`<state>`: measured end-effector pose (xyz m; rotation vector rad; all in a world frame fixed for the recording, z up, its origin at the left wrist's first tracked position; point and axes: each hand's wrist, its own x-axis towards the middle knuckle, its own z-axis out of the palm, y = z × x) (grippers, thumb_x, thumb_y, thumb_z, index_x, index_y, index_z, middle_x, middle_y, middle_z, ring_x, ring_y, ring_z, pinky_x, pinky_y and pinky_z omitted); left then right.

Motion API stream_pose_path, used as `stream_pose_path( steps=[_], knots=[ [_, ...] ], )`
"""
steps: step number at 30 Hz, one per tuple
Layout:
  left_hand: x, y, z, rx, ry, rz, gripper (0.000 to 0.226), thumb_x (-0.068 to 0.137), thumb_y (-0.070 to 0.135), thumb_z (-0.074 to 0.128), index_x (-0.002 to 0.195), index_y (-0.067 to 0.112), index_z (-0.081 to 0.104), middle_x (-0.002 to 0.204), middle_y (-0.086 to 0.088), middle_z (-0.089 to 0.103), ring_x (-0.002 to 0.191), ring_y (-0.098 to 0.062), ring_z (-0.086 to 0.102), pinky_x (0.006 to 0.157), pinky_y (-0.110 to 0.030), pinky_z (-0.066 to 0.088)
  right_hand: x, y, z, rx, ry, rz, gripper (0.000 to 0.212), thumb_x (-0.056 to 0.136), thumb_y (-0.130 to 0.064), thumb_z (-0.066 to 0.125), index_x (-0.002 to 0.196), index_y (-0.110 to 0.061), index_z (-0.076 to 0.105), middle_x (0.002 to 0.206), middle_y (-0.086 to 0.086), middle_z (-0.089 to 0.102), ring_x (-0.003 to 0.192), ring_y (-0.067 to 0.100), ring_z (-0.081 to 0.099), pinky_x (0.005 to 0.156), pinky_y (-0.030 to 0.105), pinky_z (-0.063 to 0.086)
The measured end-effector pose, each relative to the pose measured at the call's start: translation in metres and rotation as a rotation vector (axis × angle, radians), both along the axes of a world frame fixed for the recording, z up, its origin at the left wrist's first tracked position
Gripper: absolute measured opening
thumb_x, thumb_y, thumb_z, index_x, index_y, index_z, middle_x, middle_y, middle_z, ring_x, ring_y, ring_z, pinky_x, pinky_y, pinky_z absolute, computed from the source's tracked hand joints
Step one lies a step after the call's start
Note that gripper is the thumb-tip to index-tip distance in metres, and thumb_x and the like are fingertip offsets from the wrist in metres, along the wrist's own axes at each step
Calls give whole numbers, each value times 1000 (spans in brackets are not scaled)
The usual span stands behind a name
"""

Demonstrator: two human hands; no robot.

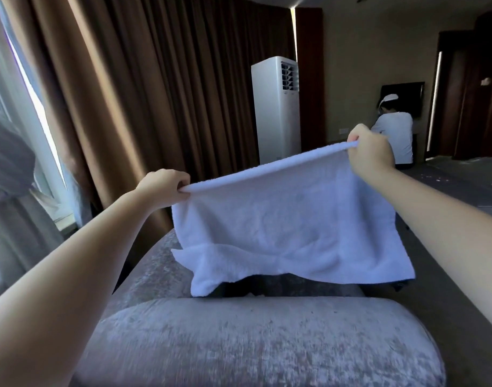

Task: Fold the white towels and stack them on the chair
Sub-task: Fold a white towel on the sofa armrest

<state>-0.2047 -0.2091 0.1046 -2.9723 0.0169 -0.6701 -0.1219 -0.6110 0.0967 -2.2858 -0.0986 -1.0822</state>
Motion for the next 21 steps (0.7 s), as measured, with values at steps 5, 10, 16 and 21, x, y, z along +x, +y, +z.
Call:
stream_pose_path(
  steps=[5, 10, 16, 21],
  knots=[
    [-9, 2, 11, 100, 2, 204, 30, 89, 50, 58, 74, 24, 56, 73, 6, 56, 75, -17, 54, 52, -24, 31, -10, 0, -4, -32, -9, 14, 23, 86, 5, 37, 89, -11, 53, 90, 11, 51, 74, 28, 48, 57, 35, 34],
    [-25, 4, 34, 187, -360, 319, 34, 93, 44, 52, 74, 19, 65, 62, 3, 45, 67, -22, 49, 48, -23, 25, -26, 0, 18, 50, -88, 33, 21, 89, 1, 39, 92, -9, 57, 104, 15, 52, 80, 25, 45, 63, 34, 35],
    [-56, 19, 49, 133, -275, 413, 31, 91, 47, 58, 89, 19, 70, 71, 0, 51, 74, -25, 52, 58, -27, 35, -54, 4, 22, 41, -158, 73, 22, 87, 5, 39, 92, -5, 58, 103, 16, 53, 80, 23, 44, 63, 30, 31],
    [-96, 52, 47, -93, -365, 505, 35, 89, 40, 66, 91, 6, 67, 79, -14, 59, 85, -36, 62, 62, -33, 41, -89, -1, 18, 121, -279, 108, 21, 83, 6, 39, 90, -5, 56, 101, 15, 53, 80, 25, 48, 61, 31, 34]
  ],
)
